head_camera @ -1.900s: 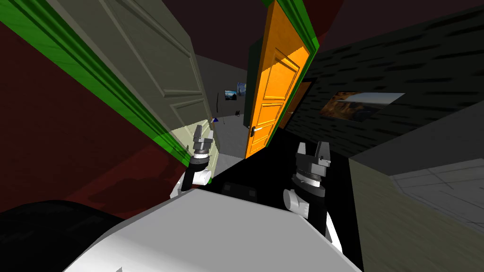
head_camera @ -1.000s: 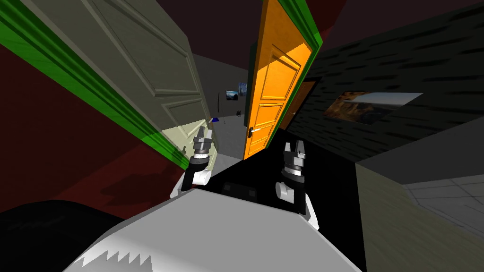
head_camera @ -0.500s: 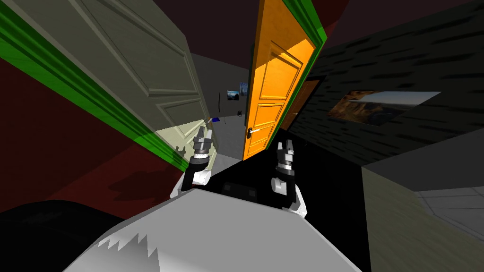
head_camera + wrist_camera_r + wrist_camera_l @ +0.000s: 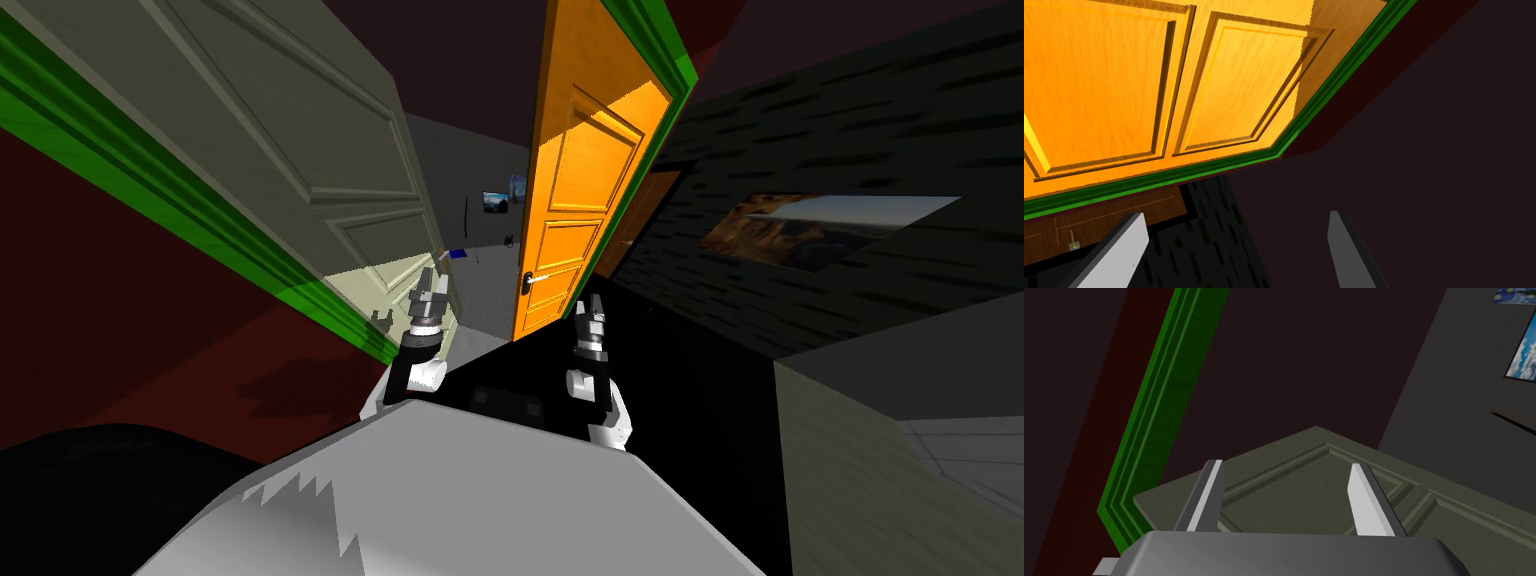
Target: Push the door open
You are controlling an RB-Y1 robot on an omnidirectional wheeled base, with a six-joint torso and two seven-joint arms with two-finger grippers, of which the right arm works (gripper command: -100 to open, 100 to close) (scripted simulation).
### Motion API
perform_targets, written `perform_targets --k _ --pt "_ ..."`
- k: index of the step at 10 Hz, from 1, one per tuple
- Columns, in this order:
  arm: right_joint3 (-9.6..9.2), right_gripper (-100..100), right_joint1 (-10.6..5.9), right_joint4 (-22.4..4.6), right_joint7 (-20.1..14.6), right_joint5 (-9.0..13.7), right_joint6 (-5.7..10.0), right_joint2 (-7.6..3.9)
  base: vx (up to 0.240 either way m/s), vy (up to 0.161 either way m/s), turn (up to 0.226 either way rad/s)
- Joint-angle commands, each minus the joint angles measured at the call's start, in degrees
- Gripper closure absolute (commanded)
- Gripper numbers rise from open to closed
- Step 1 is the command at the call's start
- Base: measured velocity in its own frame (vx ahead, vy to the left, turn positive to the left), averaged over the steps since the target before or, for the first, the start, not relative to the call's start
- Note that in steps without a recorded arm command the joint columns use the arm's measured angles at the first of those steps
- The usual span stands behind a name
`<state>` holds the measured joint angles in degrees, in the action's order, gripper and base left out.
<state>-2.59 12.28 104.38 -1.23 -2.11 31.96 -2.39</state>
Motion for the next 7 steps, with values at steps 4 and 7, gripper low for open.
perform_targets --k 4,7 --pt "-1.13 -100 -3.86 -6.88 -0.87 0.17 -0.06 -0.18 0.050 -0.070 0.048" --pt "-2.10 -100 -7.34 -12.08 -1.47 0.25 -0.30 -0.13 0.033 -0.048 0.042"
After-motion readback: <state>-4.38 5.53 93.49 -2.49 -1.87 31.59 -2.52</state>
